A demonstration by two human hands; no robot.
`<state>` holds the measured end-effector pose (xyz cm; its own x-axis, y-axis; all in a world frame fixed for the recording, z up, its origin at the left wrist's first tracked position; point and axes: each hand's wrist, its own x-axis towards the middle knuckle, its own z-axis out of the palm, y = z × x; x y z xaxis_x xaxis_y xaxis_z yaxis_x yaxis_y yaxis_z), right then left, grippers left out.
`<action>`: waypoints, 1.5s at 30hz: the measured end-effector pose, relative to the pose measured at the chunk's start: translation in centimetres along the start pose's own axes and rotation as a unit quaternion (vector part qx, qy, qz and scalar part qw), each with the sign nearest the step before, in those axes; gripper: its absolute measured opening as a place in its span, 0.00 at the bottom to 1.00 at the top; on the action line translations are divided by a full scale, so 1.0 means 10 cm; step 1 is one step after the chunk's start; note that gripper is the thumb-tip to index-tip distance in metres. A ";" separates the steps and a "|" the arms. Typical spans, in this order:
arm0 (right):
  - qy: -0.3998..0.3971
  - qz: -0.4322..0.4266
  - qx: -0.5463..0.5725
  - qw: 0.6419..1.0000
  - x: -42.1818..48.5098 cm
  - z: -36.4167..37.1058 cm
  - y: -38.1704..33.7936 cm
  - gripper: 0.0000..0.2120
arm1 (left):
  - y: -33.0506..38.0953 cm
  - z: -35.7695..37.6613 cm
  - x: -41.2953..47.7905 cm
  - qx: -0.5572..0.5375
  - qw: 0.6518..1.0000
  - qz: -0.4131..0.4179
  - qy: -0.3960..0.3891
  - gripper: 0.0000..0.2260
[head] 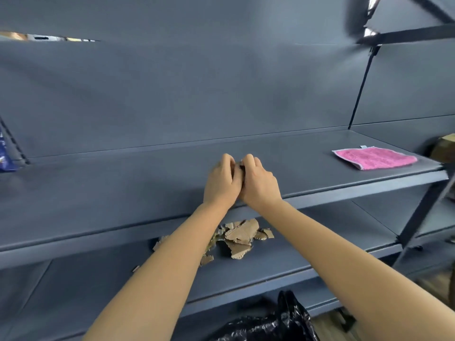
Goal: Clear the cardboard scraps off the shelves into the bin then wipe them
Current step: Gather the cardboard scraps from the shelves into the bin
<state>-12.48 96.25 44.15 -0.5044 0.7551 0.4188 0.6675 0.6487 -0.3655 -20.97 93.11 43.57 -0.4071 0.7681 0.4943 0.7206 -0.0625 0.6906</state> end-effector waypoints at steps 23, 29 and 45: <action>-0.318 0.096 -0.020 0.943 -2.86 2.52 1.87 0.35 | -1.75 1.98 -3.29 0.100 0.935 -0.227 -0.252 0.16; -0.270 0.067 0.009 0.961 -2.62 2.22 1.81 0.22 | -1.48 1.68 -3.06 0.118 0.950 -0.171 -0.234 0.35; 0.014 -0.052 0.048 0.997 -0.30 -0.09 0.37 0.14 | 0.14 0.14 -0.43 0.191 0.982 0.002 -0.002 0.14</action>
<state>-8.04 96.30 42.28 -0.5514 0.6810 0.4820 0.5563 0.7306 -0.3958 -17.43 90.59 41.61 -0.4020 0.7711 0.4938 0.8805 0.1776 0.4395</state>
